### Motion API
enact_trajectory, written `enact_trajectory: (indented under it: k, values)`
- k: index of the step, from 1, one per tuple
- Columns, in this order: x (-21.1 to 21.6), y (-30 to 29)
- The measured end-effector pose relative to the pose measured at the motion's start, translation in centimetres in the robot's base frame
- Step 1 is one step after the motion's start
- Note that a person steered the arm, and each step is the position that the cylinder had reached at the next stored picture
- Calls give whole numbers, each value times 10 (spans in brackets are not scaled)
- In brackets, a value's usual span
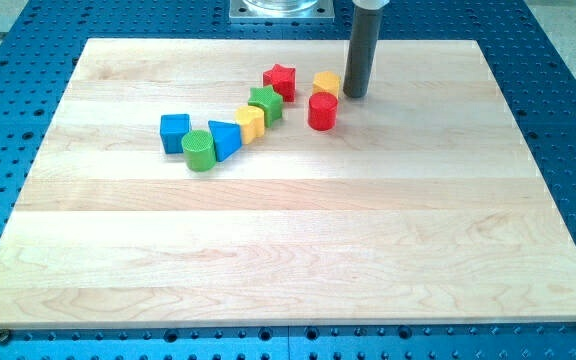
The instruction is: Slide the arm towards the top right side of the board
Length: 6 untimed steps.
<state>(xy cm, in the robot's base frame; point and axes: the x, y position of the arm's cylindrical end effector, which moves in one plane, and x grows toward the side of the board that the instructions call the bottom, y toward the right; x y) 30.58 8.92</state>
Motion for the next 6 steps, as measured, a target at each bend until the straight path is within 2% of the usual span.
enact_trajectory:
  k: [2, 3, 5, 6]
  values:
    - [0, -27]
    - [-24, 1]
    - [-26, 117]
    - [-32, 134]
